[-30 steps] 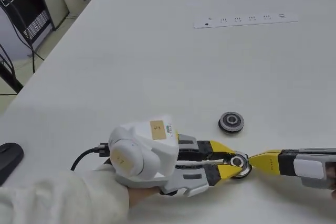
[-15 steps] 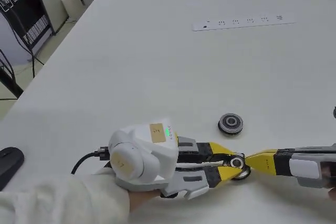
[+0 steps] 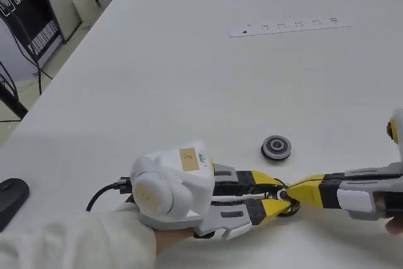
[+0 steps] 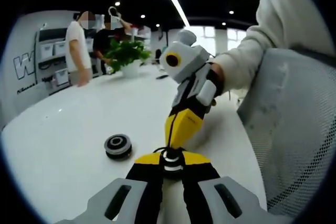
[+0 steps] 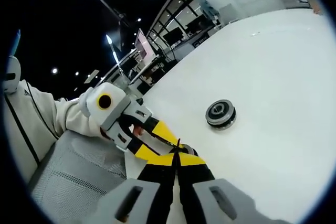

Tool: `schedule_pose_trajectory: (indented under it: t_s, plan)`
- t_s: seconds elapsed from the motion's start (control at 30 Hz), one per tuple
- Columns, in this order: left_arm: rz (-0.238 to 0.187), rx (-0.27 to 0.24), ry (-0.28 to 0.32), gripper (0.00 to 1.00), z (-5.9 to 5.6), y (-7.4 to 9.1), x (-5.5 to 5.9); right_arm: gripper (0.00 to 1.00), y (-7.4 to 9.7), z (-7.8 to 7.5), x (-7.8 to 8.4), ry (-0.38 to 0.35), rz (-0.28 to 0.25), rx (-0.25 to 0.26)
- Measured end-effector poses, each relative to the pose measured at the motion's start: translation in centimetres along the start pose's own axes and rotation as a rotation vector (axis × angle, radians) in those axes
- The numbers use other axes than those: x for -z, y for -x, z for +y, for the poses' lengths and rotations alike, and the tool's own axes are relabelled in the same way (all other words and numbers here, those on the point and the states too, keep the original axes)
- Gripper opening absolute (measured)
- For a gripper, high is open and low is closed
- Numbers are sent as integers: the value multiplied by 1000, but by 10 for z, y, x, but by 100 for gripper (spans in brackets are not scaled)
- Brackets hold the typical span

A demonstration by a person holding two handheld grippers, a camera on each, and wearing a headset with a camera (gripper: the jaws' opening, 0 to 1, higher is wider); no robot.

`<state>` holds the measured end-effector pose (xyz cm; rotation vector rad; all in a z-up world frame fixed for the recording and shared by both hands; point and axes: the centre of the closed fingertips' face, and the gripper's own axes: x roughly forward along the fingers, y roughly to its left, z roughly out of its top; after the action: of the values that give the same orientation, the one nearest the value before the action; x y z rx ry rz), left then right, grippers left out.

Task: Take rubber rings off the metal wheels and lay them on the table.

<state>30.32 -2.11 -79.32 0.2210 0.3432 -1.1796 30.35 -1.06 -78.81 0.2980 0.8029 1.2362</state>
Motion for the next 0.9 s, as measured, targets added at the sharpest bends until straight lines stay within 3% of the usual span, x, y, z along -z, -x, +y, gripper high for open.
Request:
schedule_pose_trajectory:
  t_s: [0.17,0.4,0.57,0.67,0.9]
  plan:
    - [10,-1,-6,14,0,0,0,0,2,-6,5,-9,7,23]
    - [76,-2,30,17,-3,1,-2,0,2,-1,1,21,11,18]
    - [73,19,35,21,-5,6,-12,0,6,2,-6,31,0,21]
    - [62,27,8,23,-8,9,-19,0,8,4,-11,39,-9,23]
    - [58,26,6,34,-9,15,-30,0,19,6,-21,41,-38,35]
